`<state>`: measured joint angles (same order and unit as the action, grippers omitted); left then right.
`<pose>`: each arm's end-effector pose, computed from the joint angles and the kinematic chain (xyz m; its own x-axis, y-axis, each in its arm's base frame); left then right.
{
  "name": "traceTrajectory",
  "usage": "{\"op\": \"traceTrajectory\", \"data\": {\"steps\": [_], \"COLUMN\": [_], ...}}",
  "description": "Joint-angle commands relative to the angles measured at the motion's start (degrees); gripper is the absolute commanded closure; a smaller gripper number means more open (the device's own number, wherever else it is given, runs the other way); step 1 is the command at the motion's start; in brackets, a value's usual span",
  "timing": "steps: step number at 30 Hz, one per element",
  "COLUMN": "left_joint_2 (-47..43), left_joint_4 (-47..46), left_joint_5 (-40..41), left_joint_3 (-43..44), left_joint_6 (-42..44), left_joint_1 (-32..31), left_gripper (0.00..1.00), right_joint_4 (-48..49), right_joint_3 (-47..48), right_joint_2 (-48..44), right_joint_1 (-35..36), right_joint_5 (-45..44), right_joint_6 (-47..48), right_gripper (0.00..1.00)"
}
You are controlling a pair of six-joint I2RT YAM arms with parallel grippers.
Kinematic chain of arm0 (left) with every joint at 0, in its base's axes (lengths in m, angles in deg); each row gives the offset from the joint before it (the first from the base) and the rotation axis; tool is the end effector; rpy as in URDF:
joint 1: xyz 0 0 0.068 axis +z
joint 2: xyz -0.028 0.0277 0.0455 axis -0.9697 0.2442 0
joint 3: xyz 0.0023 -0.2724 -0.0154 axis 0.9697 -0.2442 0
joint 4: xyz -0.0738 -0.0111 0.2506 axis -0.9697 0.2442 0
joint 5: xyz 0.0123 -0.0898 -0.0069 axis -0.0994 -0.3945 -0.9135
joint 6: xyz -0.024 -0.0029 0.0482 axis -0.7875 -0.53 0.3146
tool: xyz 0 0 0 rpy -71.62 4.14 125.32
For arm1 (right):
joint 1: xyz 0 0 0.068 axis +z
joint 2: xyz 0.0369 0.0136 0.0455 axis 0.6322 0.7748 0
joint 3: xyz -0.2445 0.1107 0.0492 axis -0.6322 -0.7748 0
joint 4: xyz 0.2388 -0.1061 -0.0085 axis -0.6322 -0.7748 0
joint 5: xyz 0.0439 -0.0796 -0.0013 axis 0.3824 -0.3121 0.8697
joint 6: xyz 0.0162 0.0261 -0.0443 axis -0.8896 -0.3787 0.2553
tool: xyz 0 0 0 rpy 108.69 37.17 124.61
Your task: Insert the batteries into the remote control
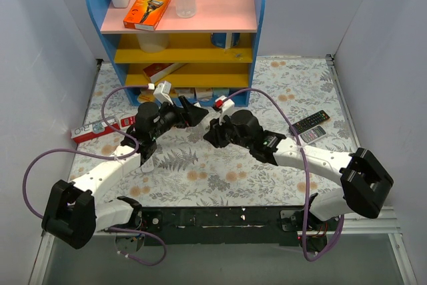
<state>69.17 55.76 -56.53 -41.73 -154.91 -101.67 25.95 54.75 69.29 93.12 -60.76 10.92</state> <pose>0.2317 -0.1236 0.2719 -0.6972 -0.6941 -0.1793 -0.0019 0.2519 -0.9677 0.1897 0.2580 0.2679 -0.3754 -0.0901 -0.9225 -0.7178 0.6579 0.2278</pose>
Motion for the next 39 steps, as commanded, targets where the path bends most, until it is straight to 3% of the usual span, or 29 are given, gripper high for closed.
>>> {"op": "traceTrajectory", "data": {"steps": [1, 9, 11, 15, 21, 24, 25, 28, 35, 39], "left_joint_2": [0.62, 0.62, 0.36, -0.17, -0.78, -1.48, -1.66, -1.84, -1.22, 0.27], "left_joint_4": [-3.84, -4.55, -3.93, -3.84, -3.93, -4.37, -4.54, -5.07, -6.04, -6.21], "left_joint_5": [0.82, 0.2, 0.91, 1.35, 1.44, 1.61, 1.52, 0.82, -1.72, -3.39], "left_joint_3": [0.17, -1.59, -1.77, -2.12, -2.21, -2.12, -2.21, -2.56, -2.56, -2.12], "left_joint_6": [0.29, 1.61, 1.96, 2.13, 2.57, 2.92, 2.92, 3.01, 3.36, 4.24], "left_joint_1": [-0.91, -2.76, -3.29, -3.64, -3.64, -3.55, -3.64, -3.55, -3.11, -3.11], "left_gripper": [0.21, 0.31, 0.38, 0.57, 1.0, 1.0, 1.0, 1.0, 1.0, 1.0], "right_joint_4": [-0.27, -2.3, -2.3, -2.65, -4.49, -5.55, -5.81, -9.23, -27.85, -40.05], "right_joint_3": [3.28, 5.22, 5.04, 5.04, 6.01, 5.31, 5.05, 4.51, 7.06, 7.42], "right_joint_2": [0.21, 1.88, 2.06, 2.15, 1.71, 0.31, -0.13, -2.59, -9.0, -11.3], "right_joint_1": [0.93, 1.9, 2.25, 3.48, 4.36, 4.36, 4.36, 4.36, 1.64, -3.97], "right_joint_5": [-3.53, -5.65, -6.0, -7.84, -9.51, -9.78, -9.69, -10.83, -12.76, -11.54], "right_joint_6": [-1.32, -2.02, -2.81, -3.77, -4.39, -4.92, -5.62, -6.24, -7.99, -7.83], "right_gripper": [0.99, 0.99, 0.99, 0.99, 0.97, 0.67, 0.52, 0.31, 0.14, 0.05]}}
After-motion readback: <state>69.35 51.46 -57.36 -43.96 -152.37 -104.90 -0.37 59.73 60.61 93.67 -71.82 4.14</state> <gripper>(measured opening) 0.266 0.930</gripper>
